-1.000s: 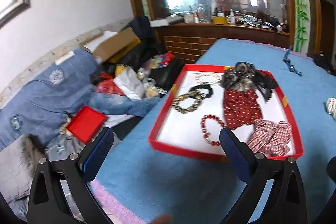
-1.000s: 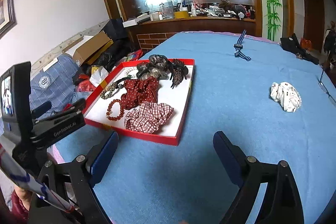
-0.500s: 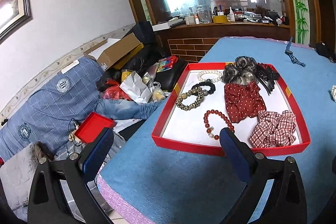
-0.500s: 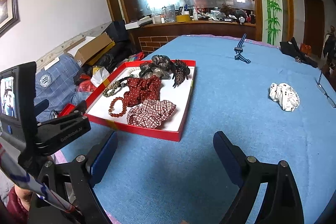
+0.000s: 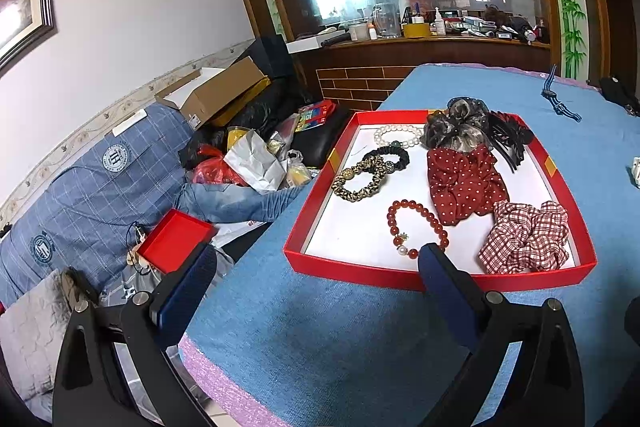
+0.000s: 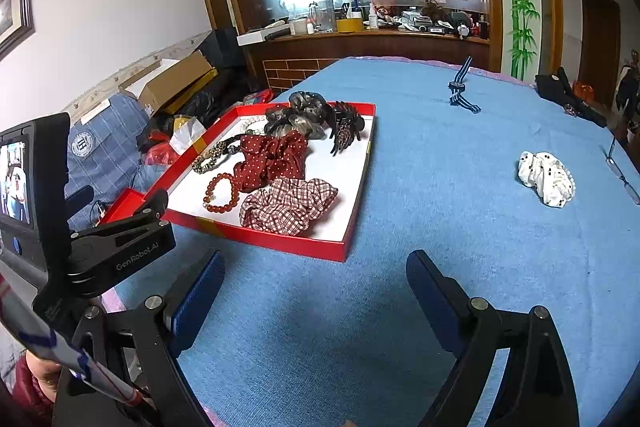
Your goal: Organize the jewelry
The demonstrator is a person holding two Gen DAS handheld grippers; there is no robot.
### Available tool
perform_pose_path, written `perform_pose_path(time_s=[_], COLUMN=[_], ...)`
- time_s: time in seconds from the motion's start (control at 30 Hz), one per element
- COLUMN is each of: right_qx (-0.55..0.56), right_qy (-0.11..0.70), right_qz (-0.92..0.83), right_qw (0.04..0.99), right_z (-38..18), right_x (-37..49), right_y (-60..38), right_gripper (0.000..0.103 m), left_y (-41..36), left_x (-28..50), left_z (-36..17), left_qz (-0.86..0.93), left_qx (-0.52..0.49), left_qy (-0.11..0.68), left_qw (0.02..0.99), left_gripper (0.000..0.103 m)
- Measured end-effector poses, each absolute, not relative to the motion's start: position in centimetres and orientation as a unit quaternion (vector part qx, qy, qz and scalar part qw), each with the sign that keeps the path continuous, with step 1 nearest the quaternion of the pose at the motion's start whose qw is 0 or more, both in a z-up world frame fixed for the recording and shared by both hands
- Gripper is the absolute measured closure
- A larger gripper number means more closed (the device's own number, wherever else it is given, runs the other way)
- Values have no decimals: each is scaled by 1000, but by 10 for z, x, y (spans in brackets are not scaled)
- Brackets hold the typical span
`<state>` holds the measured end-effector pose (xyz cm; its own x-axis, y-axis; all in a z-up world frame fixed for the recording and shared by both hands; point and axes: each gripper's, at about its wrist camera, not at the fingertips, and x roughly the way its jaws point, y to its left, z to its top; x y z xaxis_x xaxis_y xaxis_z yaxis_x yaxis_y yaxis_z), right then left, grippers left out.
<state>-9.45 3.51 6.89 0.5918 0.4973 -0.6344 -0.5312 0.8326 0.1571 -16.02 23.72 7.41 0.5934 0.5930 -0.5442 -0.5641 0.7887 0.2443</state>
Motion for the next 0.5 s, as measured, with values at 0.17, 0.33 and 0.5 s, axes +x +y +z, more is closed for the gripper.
perform_pose_path(time_s=[0.17, 0.33, 0.5], right_qx=[-31, -33, -34], right_qy=[350, 352, 354], right_qz=[289, 286, 285], right_qw=[890, 891, 890], right_z=[67, 66, 65], right_x=[-95, -95, -95], right_y=[38, 39, 40], right_gripper=[8, 8, 8], left_y=[240, 242, 243], left_x=[-160, -159, -159], left_z=[71, 70, 69], left_qz=[325, 326, 326], left_qx=[20, 16, 15], left_qy=[315, 317, 317], left_qw=[891, 890, 890], left_gripper=[2, 3, 2])
